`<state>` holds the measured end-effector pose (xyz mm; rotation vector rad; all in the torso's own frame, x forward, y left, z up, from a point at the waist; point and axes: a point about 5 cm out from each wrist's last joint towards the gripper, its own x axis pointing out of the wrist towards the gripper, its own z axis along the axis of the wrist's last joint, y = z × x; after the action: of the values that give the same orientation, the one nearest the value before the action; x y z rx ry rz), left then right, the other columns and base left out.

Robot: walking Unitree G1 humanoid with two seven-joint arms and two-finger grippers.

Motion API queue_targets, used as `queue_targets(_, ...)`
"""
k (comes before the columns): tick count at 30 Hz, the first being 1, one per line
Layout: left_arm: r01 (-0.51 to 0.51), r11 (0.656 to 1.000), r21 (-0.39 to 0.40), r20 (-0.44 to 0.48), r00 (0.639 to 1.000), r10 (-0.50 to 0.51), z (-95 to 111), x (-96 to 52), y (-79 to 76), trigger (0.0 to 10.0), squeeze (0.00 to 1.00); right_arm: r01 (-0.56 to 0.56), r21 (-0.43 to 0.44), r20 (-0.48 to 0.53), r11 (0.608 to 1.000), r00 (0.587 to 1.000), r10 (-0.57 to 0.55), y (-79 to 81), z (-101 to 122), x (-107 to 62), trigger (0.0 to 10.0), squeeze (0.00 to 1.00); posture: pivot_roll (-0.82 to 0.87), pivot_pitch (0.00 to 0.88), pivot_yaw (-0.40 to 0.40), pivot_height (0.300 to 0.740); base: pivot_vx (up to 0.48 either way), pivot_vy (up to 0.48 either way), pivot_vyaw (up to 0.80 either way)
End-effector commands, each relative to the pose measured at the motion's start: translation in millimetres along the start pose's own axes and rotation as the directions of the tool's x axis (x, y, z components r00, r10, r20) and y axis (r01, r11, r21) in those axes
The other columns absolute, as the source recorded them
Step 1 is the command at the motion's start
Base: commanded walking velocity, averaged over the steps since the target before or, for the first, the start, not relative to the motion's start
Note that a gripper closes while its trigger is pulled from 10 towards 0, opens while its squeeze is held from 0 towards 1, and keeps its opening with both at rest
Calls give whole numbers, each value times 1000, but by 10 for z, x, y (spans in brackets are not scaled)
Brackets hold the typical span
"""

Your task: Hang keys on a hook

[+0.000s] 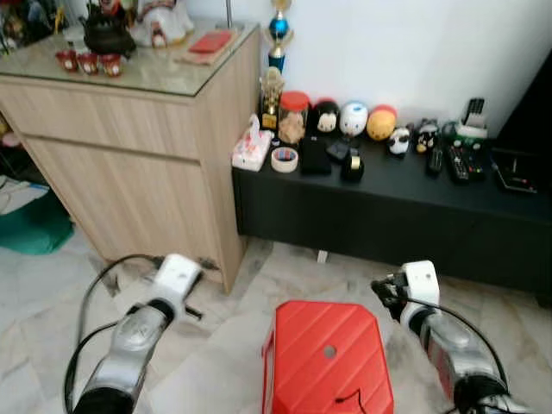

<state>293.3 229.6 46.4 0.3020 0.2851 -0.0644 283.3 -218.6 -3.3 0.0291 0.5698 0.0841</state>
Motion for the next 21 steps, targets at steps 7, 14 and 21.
queue_targets(7,-138,988,-71,-266,957,115,-679,-219,-15,10000,0,114,150,-191,982,978,-84,126,-633,-137,10000,0,45,0,-44,740,0,0,0)
queue_targets(14,-192,975,-117,-475,873,115,-1141,-494,-152,10000,0,137,149,-343,979,936,-79,273,-1051,-292,10000,0,68,0,-65,740,0,0,0)
queue_targets(21,-208,967,-149,-628,775,70,-1509,-839,-314,10000,0,246,226,-402,943,905,-140,151,-1257,-444,10000,0,51,0,-50,740,0,0,0)
